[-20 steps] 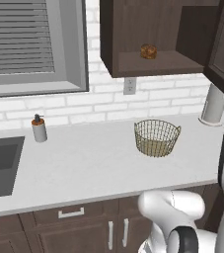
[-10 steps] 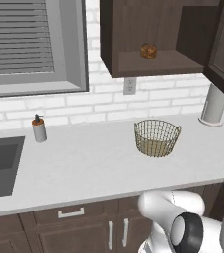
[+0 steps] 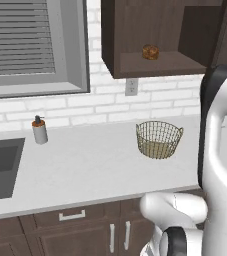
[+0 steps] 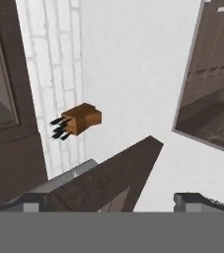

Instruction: Open the cabinet, pick up the bread from the cabinet and place it in the basket. Then move the basket to the dining counter.

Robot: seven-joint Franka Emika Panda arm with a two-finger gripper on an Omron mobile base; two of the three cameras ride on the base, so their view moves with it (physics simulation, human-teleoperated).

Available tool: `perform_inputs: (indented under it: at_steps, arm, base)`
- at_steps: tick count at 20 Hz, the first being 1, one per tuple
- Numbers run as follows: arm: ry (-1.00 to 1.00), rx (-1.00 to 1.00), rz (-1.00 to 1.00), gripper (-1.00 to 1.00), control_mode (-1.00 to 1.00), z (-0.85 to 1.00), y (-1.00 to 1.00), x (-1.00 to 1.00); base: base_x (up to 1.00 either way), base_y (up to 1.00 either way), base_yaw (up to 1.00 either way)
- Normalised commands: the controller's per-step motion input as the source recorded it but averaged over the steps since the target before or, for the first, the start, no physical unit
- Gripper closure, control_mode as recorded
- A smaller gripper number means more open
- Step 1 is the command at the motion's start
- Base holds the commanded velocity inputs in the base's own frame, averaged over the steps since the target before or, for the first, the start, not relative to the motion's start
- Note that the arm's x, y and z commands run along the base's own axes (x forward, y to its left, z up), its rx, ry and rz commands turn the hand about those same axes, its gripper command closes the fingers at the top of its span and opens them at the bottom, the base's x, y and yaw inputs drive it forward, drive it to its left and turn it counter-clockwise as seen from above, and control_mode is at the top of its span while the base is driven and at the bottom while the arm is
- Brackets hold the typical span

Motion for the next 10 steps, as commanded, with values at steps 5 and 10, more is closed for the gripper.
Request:
perform_inputs:
  at_steps: [5, 10]
  arm:
    - [0.00, 0.00, 0.19, -1.00, -1.00, 0.00, 0.95, 0.51]
    - [0.05, 0.01, 0.21, -1.00, -1.00, 0.00, 0.58, 0.82]
  base:
    - [0.00, 0.00, 0.00]
    - [0.00, 0.00, 0.00]
